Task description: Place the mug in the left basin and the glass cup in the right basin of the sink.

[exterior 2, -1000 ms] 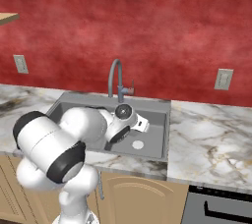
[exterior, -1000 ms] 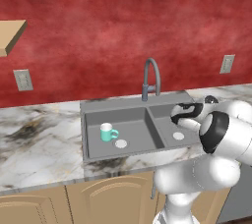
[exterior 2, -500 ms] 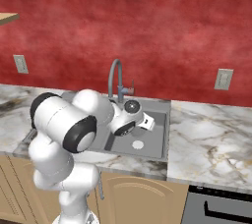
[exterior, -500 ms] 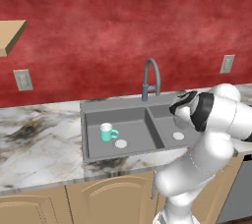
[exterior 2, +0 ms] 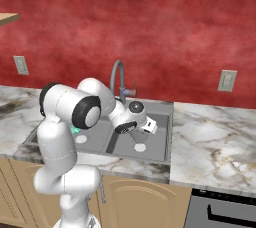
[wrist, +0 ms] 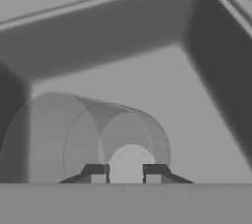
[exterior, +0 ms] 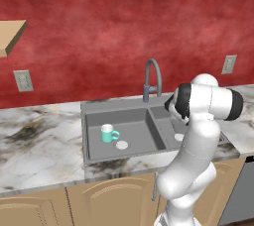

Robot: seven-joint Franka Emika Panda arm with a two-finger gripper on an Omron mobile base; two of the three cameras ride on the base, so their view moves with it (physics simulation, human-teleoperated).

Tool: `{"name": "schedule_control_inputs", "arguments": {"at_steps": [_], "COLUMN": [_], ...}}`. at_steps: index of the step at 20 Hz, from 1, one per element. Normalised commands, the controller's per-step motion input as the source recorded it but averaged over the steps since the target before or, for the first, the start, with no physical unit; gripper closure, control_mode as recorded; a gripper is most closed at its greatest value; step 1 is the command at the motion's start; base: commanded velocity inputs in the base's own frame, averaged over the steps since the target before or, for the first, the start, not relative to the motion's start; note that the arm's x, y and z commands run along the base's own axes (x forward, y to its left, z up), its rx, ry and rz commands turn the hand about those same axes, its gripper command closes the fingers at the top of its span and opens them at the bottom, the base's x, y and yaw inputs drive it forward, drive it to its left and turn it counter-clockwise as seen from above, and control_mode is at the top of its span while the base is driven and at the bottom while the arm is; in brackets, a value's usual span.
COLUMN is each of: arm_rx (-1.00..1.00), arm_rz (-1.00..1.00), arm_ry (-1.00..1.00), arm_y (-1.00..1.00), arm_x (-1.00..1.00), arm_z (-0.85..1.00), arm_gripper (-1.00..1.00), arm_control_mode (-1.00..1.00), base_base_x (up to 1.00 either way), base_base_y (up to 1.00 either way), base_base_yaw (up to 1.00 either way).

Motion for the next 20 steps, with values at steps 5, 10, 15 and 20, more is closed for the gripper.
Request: {"name": "schedule_control_inputs", "arguments": {"at_steps": [5, 10, 15, 20], "arm_rx": [0.00, 0.00, 0.00, 0.00], "arm_rz": [0.00, 0.00, 0.00, 0.00], "arm_ry": [0.02, 0.00, 0.00, 0.00], "arm_y": [0.00, -0.01, -0.05, -0.07], "arm_x": [0.06, 0.06, 0.09, 0.21], "arm_z": [-0.39, -0.33, -0.34, -0.39], "arm_gripper": [1.00, 1.00, 1.00, 1.00], "arm_control_mode": [-1.00, -1.00, -1.00, -1.00], "base_base_x": [0.00, 0.00, 0.00, 0.00], "base_base_y": [0.00, 0.00, 0.00, 0.00], "base_base_yaw": [0.00, 0.00, 0.00, 0.00]}}
